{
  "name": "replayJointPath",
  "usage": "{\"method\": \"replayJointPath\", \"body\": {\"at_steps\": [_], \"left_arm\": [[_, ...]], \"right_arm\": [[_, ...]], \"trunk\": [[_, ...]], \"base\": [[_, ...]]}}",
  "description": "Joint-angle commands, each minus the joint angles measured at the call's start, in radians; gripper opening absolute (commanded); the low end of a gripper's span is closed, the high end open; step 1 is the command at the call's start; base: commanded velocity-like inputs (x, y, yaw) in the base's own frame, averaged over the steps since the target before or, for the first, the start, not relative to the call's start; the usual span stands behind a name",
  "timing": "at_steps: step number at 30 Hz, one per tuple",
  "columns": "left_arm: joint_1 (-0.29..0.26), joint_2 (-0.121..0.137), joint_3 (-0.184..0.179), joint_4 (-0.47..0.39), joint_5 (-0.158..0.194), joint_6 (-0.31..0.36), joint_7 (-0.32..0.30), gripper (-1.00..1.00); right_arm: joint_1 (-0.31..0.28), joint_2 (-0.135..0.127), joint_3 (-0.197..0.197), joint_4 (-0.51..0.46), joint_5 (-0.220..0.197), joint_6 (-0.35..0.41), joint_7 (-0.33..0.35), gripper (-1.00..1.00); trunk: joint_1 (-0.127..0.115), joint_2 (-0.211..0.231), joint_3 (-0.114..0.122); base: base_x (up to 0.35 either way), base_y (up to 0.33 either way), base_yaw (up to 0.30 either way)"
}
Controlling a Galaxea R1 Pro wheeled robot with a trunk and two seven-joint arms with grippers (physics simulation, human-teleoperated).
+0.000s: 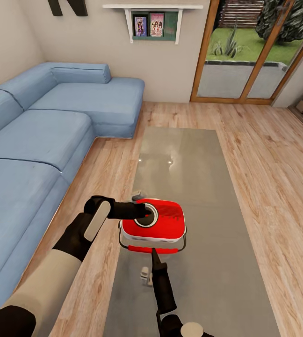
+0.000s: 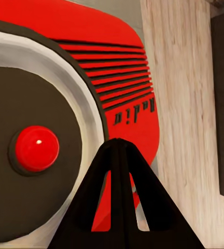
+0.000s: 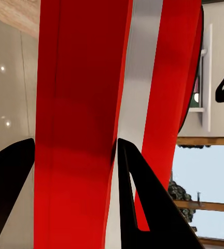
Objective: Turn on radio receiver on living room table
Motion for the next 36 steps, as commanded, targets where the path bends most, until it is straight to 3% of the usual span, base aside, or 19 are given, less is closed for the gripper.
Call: {"method": "replayJointPath", "body": {"at_steps": [1, 14, 20, 24, 36], "left_arm": [[0.000, 0.001, -0.001, 0.000, 0.000, 0.000, 0.000, -1.00], [0.000, 0.016, 0.001, -0.032, 0.000, 0.000, 0.000, -1.00], [0.000, 0.044, 0.006, -0.015, 0.001, 0.000, 0.049, -1.00], [-0.017, 0.041, 0.007, 0.024, 0.002, 0.000, 0.060, -1.00], [-0.021, 0.035, 0.008, 0.032, 0.006, 0.000, 0.061, -1.00]], "right_arm": [[0.000, 0.000, 0.001, -0.001, 0.005, 0.004, -0.002, -1.00], [0.000, -0.001, 0.001, -0.001, 0.005, 0.004, 0.000, -1.00], [0.000, 0.000, 0.002, -0.001, 0.005, 0.004, 0.000, -1.00], [0.000, 0.000, 0.003, -0.001, 0.005, 0.004, 0.000, -1.00], [0.000, 0.000, 0.003, -0.001, 0.005, 0.004, 0.000, -1.00]], "trunk": [[0.000, 0.000, 0.000], [0.000, 0.000, 0.000], [0.000, 0.000, 0.000], [0.000, 0.000, 0.000], [0.000, 0.000, 0.000]], "base": [[0.000, 0.000, 0.000], [0.000, 0.000, 0.000], [0.000, 0.000, 0.000], [0.000, 0.000, 0.000], [0.000, 0.000, 0.000]]}}
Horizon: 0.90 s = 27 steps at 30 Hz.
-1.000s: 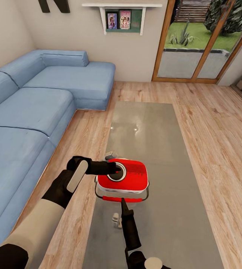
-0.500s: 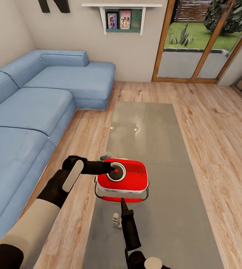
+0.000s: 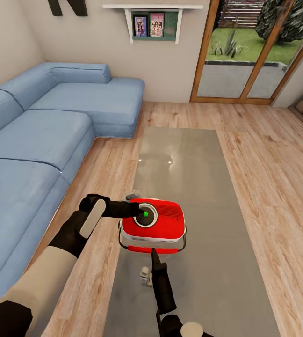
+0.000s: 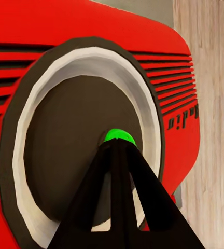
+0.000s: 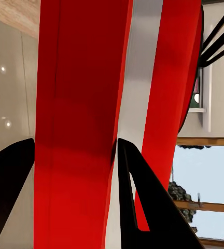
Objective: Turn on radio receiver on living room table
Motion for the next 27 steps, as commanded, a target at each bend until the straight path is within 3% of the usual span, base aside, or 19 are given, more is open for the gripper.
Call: {"method": "replayJointPath", "body": {"at_steps": [1, 4, 5, 6, 7, 9, 11, 14, 18, 20, 21, 22, 23, 24, 25, 26, 27], "left_arm": [[0.000, -0.001, 0.000, -0.004, 0.003, 0.000, 0.000, -1.00], [0.000, -0.001, 0.000, -0.029, 0.021, 0.000, 0.000, -1.00], [0.000, 0.002, 0.000, -0.077, 0.073, 0.000, -0.001, -1.00], [0.000, 0.004, -0.001, -0.098, 0.101, 0.000, -0.001, -1.00], [-0.001, 0.011, -0.001, -0.180, 0.236, 0.000, -0.001, -1.00], [-0.017, 0.029, -0.001, -0.239, 0.351, 0.000, -0.001, -1.00], [-0.047, 0.055, -0.001, -0.274, 0.429, 0.000, 0.000, -1.00], [-0.060, 0.068, -0.001, -0.292, 0.471, 0.000, 0.000, -1.00], [-0.064, 0.080, -0.001, -0.299, 0.486, 0.000, 0.001, -1.00], [-0.064, 0.109, -0.001, -0.297, 0.487, 0.000, 0.002, -1.00], [-0.064, 0.115, -0.001, -0.296, 0.487, 0.000, 0.003, -1.00], [-0.064, 0.134, -0.001, -0.293, 0.488, 0.000, 0.003, -1.00], [-0.064, 0.145, -0.001, -0.292, 0.488, 0.000, 0.003, -1.00], [-0.064, 0.156, -0.001, -0.291, 0.488, 0.000, 0.003, -1.00], [-0.064, 0.160, -0.001, -0.290, 0.488, 0.000, 0.004, -1.00], [-0.064, 0.167, -0.002, -0.278, 0.486, 0.000, 0.004, -1.00], [-0.064, 0.168, -0.002, -0.273, 0.485, 0.000, 0.004, -1.00]], "right_arm": [[0.000, 0.000, 0.001, -0.001, 0.005, 0.004, -0.002, -1.00], [0.000, 0.000, 0.001, -0.001, 0.005, 0.004, -0.002, -1.00], [0.000, 0.000, 0.001, -0.001, 0.005, 0.004, -0.002, -1.00], [0.000, 0.000, 0.001, -0.001, 0.005, 0.004, -0.002, -1.00], [0.000, 0.000, 0.001, -0.001, 0.005, 0.004, -0.002, -1.00], [0.000, 0.000, 0.001, -0.001, 0.005, 0.004, -0.002, -1.00], [0.000, 0.000, 0.001, -0.001, 0.005, 0.004, -0.002, -1.00], [0.000, -0.002, -0.001, -0.002, 0.004, 0.003, -0.003, -1.00], [0.000, -0.010, -0.022, -0.026, 0.002, -0.011, 0.003, -1.00], [0.000, -0.013, -0.133, -0.122, -0.028, -0.028, 0.078, -1.00], [0.000, -0.016, -0.165, -0.152, -0.034, -0.029, 0.107, -1.00], [0.000, -0.039, -0.272, -0.266, -0.045, -0.027, 0.228, -1.00], [0.000, -0.064, -0.349, -0.364, -0.050, -0.018, 0.334, -1.00], [0.001, -0.105, -0.461, -0.529, -0.054, 0.017, 0.529, -1.00], [0.001, -0.130, -0.530, -0.638, -0.055, 0.055, 0.677, -1.00], [-0.013, -0.199, -0.703, -0.899, -0.059, 0.196, 1.137, -1.00], [-0.016, -0.211, -0.725, -0.931, -0.059, 0.220, 1.216, -1.00]], "trunk": [[0.000, 0.000, 0.000], [0.000, 0.000, 0.000], [0.000, 0.000, 0.000], [0.000, 0.000, 0.000], [0.000, 0.000, 0.000], [0.000, 0.000, 0.000], [0.000, 0.000, 0.000], [0.000, 0.000, 0.000], [0.000, 0.000, 0.000], [0.000, 0.000, 0.000], [0.000, 0.000, 0.000], [0.000, 0.000, 0.000], [0.000, 0.000, 0.000], [0.000, 0.000, 0.000], [0.000, 0.000, 0.000], [0.000, 0.000, 0.000], [0.000, 0.000, 0.000]], "base": [[0.000, 0.000, 0.000], [0.000, 0.000, 0.000], [0.000, 0.000, 0.000], [0.000, 0.000, 0.000], [0.000, 0.000, 0.000], [0.000, 0.000, 0.000], [0.000, 0.000, 0.000], [0.000, 0.000, 0.000], [0.000, 0.000, 0.000], [0.000, 0.000, 0.000], [0.000, 0.000, 0.000], [0.000, 0.000, 0.000], [0.000, 0.000, 0.000], [0.000, 0.000, 0.000], [0.000, 0.000, 0.000], [0.000, 0.000, 0.000], [0.000, 0.000, 0.000]]}}
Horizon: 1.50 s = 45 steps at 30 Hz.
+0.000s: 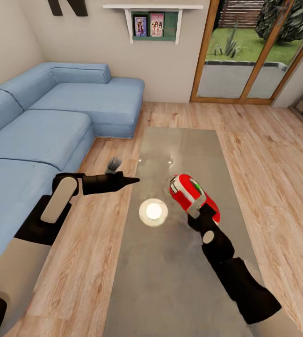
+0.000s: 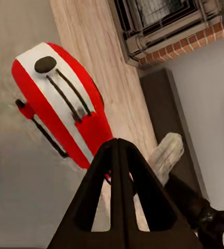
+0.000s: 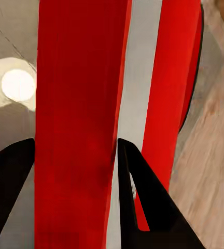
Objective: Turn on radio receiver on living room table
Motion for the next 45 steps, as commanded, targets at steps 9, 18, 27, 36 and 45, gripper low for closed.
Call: {"method": "replayJointPath", "body": {"at_steps": [9, 18, 27, 36, 45], "left_arm": [[0.000, 0.034, -0.006, 0.082, -0.010, 0.000, 0.090, -1.00], [0.000, 0.039, -0.008, 0.163, -0.023, 0.000, 0.107, -1.00], [0.000, 0.039, -0.008, 0.169, -0.042, 0.000, 0.107, -1.00], [0.000, 0.039, -0.007, 0.184, -0.043, 0.000, 0.107, -1.00], [0.000, 0.039, -0.008, 0.281, -0.070, -0.007, 0.122, -1.00]], "right_arm": [[-0.206, -0.241, -0.030, -0.073, -0.281, 0.379, 0.647, -1.00], [-0.243, -0.373, -0.035, -0.065, -0.367, 0.379, 0.838, -1.00], [-0.244, -0.371, -0.034, -0.064, -0.372, 0.379, 0.842, -1.00], [-0.243, -0.366, -0.034, -0.049, -0.376, 0.379, 0.845, -1.00], [-0.242, -0.272, -0.026, 0.220, -0.369, 0.379, 0.826, -1.00]], "trunk": [[0.000, 0.000, 0.000], [0.000, 0.000, 0.000], [0.000, 0.000, 0.000], [0.000, 0.000, 0.000], [0.000, 0.000, 0.000]], "base": [[0.000, 0.000, 0.000], [0.000, 0.000, 0.000], [0.000, 0.000, 0.000], [0.000, 0.000, 0.000], [0.000, 0.000, 0.000]]}}
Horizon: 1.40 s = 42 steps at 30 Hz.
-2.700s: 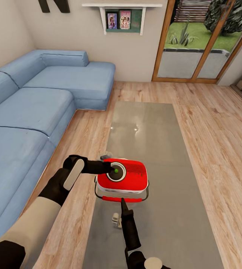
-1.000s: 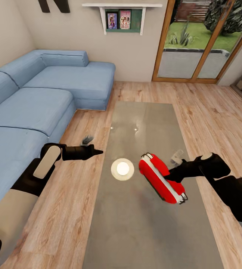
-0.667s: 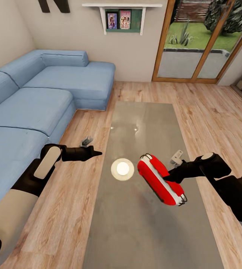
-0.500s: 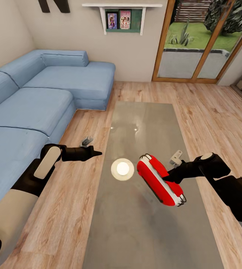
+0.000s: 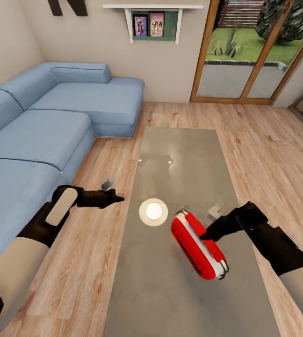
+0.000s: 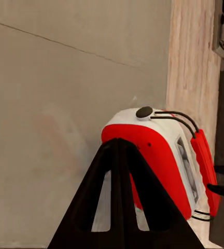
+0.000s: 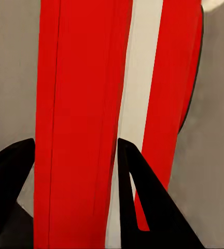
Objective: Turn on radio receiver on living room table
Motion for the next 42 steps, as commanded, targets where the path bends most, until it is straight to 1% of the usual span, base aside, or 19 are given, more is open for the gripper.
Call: {"method": "replayJointPath", "body": {"at_steps": [1, 3, 4, 8, 15, 18, 21, 26, 30, 31, 32, 34, 36, 37, 38, 39, 41, 42], "left_arm": [[0.000, 0.000, 0.000, 0.014, -0.009, 0.000, 0.002, -1.00], [0.000, 0.000, 0.001, 0.031, -0.025, -0.001, 0.004, -1.00], [0.000, 0.000, 0.001, 0.050, -0.044, -0.001, 0.005, -1.00], [0.000, -0.001, 0.001, 0.065, -0.064, -0.003, 0.005, -1.00], [0.000, -0.001, 0.002, 0.069, -0.068, -0.003, 0.007, -1.00], [0.000, 0.001, 0.003, 0.080, -0.077, -0.004, 0.008, -1.00], [0.000, 0.007, 0.005, 0.116, -0.094, -0.022, 0.007, -1.00], [0.000, 0.022, 0.006, 0.142, -0.098, -0.046, 0.003, -1.00], [0.000, 0.025, 0.005, 0.146, -0.097, -0.049, 0.003, -1.00], [0.000, 0.026, 0.004, 0.159, -0.097, -0.049, 0.003, -1.00], [0.000, 0.027, 0.003, 0.193, -0.100, -0.050, 0.003, -1.00], [0.000, 0.028, 0.001, 0.270, -0.110, -0.076, 0.001, -1.00], [0.000, 0.027, 0.000, 0.327, -0.130, -0.139, -0.008, -1.00], [0.000, 0.026, -0.002, 0.358, -0.145, -0.170, -0.022, -1.00], [0.000, 0.023, -0.016, 0.401, -0.179, -0.208, -0.079, -1.00], [0.000, 0.022, -0.025, 0.414, -0.197, -0.218, -0.111, -1.00], [0.000, 0.022, -0.044, 0.447, -0.247, -0.233, -0.175, -1.00], [0.000, 0.022, -0.045, 0.456, -0.252, -0.235, -0.180, -1.00]], "right_arm": [[-0.001, 0.020, 0.002, 0.035, -0.006, 0.004, -0.010, -1.00], [-0.001, 0.038, 0.003, 0.069, -0.004, 0.004, -0.026, -1.00], [-0.001, 0.050, 0.002, 0.092, -0.004, 0.004, -0.043, -1.00], [-0.001, 0.055, 0.001, 0.104, -0.004, 0.004, -0.054, -1.00], [-0.001, 0.056, -0.001, 0.109, -0.005, 0.004, -0.056, -1.00], [-0.001, 0.059, -0.001, 0.111, -0.005, 0.004, -0.056, -1.00], [-0.001, 0.069, -0.001, 0.111, -0.006, 0.004, -0.058, -1.00], [0.000, 0.075, -0.001, 0.111, -0.006, 0.004, -0.060, -1.00], [0.001, 0.094, -0.001, 0.129, -0.005, 0.004, -0.076, -1.00], [0.001, 0.104, -0.001, 0.144, -0.006, 0.004, -0.094, -1.00], [0.001, 0.113, -0.001, 0.152, -0.006, 0.004, -0.112, -1.00], [0.001, 0.119, -0.001, 0.158, -0.007, 0.004, -0.128, -1.00], [0.001, 0.121, -0.001, 0.160, -0.008, 0.004, -0.133, -1.00], [0.001, 0.122, -0.001, 0.160, -0.008, 0.004, -0.135, -1.00], [0.001, 0.122, -0.001, 0.160, -0.008, 0.004, -0.136, -1.00], [0.001, 0.122, -0.001, 0.160, -0.008, 0.004, -0.137, -1.00], [0.001, 0.124, -0.002, 0.160, -0.008, 0.004, -0.137, -1.00], [0.001, 0.124, -0.002, 0.160, -0.008, 0.004, -0.137, -1.00]], "trunk": [[0.000, 0.000, 0.000], [0.000, 0.000, 0.000], [0.000, 0.000, 0.000], [0.000, 0.000, 0.000], [0.000, 0.000, 0.000], [0.000, 0.000, 0.000], [0.000, 0.000, 0.000], [0.000, 0.000, 0.000], [0.000, 0.000, 0.000], [0.000, 0.000, 0.000], [0.000, 0.000, 0.000], [0.000, 0.000, 0.000], [0.000, 0.000, 0.000], [0.000, 0.000, 0.000], [0.000, 0.000, 0.000], [0.000, 0.000, 0.000], [0.000, 0.000, 0.000], [0.000, 0.000, 0.000]], "base": [[0.000, 0.000, 0.000], [0.000, 0.000, 0.000], [0.000, 0.000, 0.000], [0.000, 0.000, 0.000], [0.000, 0.000, 0.000], [0.000, 0.000, 0.000], [0.000, 0.000, 0.000], [0.000, 0.000, 0.000], [0.000, 0.000, 0.000], [0.000, 0.000, 0.000], [0.000, 0.000, 0.000], [0.000, 0.000, 0.000], [0.000, 0.000, 0.000], [0.000, 0.000, 0.000], [0.000, 0.000, 0.000], [0.000, 0.000, 0.000], [0.000, 0.000, 0.000], [0.000, 0.000, 0.000]]}}
